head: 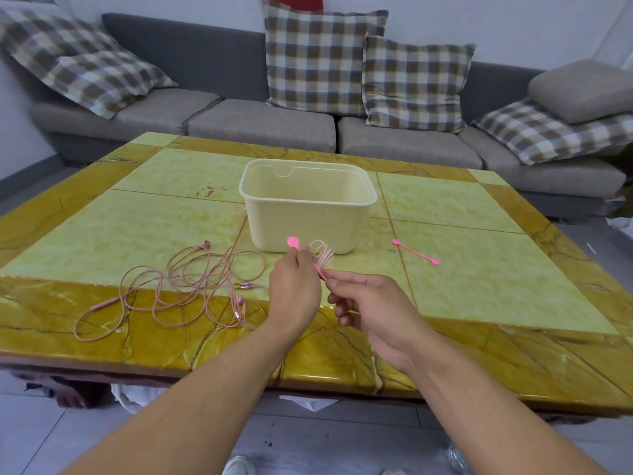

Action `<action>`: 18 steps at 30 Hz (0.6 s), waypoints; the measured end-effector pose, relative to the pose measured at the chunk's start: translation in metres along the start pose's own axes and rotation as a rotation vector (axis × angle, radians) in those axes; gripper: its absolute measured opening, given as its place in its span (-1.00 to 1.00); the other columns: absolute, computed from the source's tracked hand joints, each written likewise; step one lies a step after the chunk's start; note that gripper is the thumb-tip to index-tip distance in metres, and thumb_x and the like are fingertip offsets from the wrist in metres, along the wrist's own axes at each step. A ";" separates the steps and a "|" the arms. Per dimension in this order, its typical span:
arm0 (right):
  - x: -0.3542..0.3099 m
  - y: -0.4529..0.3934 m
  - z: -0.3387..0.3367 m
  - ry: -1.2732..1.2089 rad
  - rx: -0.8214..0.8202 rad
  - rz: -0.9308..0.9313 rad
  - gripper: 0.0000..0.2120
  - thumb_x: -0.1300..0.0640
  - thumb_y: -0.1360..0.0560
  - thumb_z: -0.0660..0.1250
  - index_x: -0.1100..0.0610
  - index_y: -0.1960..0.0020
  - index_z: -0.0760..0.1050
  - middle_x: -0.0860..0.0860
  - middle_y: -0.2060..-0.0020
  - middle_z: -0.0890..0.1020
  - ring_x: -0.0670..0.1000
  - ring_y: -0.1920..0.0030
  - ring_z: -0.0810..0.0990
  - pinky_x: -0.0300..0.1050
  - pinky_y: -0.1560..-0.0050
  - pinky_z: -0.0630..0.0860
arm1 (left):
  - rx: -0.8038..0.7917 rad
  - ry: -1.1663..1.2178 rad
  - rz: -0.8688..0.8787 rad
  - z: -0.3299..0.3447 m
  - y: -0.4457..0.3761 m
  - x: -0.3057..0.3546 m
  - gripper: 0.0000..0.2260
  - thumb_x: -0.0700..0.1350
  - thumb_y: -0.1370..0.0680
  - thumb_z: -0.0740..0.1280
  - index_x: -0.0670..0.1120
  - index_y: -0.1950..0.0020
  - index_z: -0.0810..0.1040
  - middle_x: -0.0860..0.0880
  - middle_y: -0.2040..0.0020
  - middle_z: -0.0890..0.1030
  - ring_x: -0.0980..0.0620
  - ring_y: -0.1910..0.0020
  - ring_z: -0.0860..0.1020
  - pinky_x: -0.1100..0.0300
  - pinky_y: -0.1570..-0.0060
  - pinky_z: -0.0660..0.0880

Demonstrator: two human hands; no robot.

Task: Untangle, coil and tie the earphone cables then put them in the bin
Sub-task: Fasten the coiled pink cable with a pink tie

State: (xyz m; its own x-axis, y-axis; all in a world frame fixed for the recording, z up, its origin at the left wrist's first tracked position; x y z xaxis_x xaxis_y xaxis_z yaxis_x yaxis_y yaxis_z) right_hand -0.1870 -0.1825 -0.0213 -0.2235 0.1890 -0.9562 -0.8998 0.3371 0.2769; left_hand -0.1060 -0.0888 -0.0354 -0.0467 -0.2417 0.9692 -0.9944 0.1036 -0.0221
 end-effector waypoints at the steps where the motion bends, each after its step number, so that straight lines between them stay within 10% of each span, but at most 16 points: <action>1: 0.000 -0.001 0.000 -0.076 -0.022 0.064 -0.82 0.28 -0.58 0.37 0.16 -0.11 0.70 0.02 0.33 0.60 -0.06 0.38 0.48 -0.23 0.39 0.43 | 0.007 0.040 -0.016 0.001 0.000 0.000 -0.60 -0.03 -0.72 0.10 -0.10 0.31 0.33 -0.01 0.37 0.39 -0.02 0.35 0.33 0.04 0.33 0.22; 11: -0.006 -0.020 -0.026 -0.292 -0.013 0.288 -0.94 0.36 -0.49 0.42 0.28 0.12 0.67 0.09 0.32 0.66 -0.07 0.38 0.58 -0.30 0.37 0.60 | -0.518 0.251 0.029 -0.008 -0.006 0.002 -0.52 -0.02 -0.70 0.19 0.01 0.43 0.50 0.01 0.46 0.30 0.05 0.47 0.18 0.12 0.41 0.06; 18: -0.005 -0.021 -0.031 -0.272 -0.047 0.299 -0.76 0.33 -0.50 0.41 0.21 0.31 0.73 0.08 0.31 0.68 -0.09 0.32 0.60 -0.31 0.34 0.61 | -0.670 0.144 0.120 -0.014 -0.006 0.007 -0.84 -0.13 -0.68 0.26 -0.08 0.10 0.49 0.07 0.42 0.40 0.12 0.49 0.25 0.29 0.50 0.19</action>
State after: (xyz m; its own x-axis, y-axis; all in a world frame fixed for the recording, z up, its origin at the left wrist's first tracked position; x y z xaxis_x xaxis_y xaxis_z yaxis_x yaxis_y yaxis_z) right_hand -0.1787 -0.2188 -0.0248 -0.3766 0.5112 -0.7725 -0.8275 0.1891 0.5286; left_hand -0.0989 -0.0777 -0.0252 -0.0935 -0.0662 0.9934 -0.7080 0.7059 -0.0196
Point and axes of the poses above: each hand's wrist, its own y-axis away from the middle knuckle, its own z-axis out of the palm, x = y × z, the point moved 1 cm from there along -y, towards the middle knuckle
